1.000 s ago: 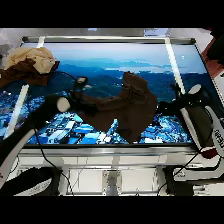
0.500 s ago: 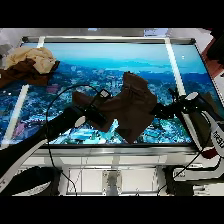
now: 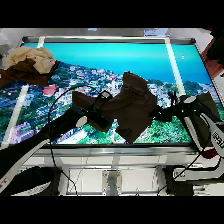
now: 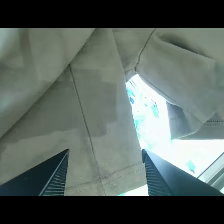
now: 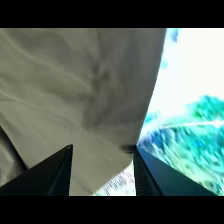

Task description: Fold the shirts.

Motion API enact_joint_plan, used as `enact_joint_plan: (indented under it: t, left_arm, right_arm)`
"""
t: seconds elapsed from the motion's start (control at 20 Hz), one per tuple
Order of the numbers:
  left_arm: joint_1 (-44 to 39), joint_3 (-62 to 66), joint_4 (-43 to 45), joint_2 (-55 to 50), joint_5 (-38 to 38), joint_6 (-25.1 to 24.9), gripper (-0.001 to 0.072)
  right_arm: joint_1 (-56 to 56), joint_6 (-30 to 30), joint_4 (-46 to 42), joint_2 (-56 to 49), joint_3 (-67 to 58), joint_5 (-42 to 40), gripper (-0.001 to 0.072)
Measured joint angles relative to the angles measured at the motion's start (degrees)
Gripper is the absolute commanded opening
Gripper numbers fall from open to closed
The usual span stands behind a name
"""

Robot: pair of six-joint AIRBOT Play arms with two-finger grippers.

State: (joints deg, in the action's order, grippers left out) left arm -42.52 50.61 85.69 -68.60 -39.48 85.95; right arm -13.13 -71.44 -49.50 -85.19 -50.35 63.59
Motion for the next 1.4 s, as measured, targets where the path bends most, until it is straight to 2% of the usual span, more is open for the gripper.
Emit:
enact_joint_plan:
  t: [0.05,0.1,0.25,0.6,0.85,1.4]
  left_arm:
    - [0.0,0.0,-0.07,0.0,0.0,0.0,0.0494]
    - [0.0,0.0,-0.2,-0.02,0.0,0.0,0.0494]
    - [0.0,-0.02,-0.35,-0.02,0.0,0.0,0.0494]
    - [0.0,-0.04,-0.46,-0.02,-1.6,0.0,0.0494]
    - [0.0,-0.07,-0.46,-0.09,-1.95,0.0,0.0494]
    - [0.0,-0.07,-0.48,-0.13,-1.97,0.0,0.0494]
  right_arm:
    - [0.0,0.31,1.18,0.0,0.07,-0.66,0.0333]
    - [0.0,0.55,1.99,0.0,0.13,-1.2,0.0307]
    - [-0.02,1.29,3.87,0.0,0.24,-2.4,0.0349]
    - [-6.1,5.42,5.11,1.84,0.24,1.99,0.0348]
    - [-10.01,6.05,5.73,2.86,1.95,4.57,0.0348]
    - [-1.18,6.36,8.55,3.04,7.23,-6.71,0.0346]
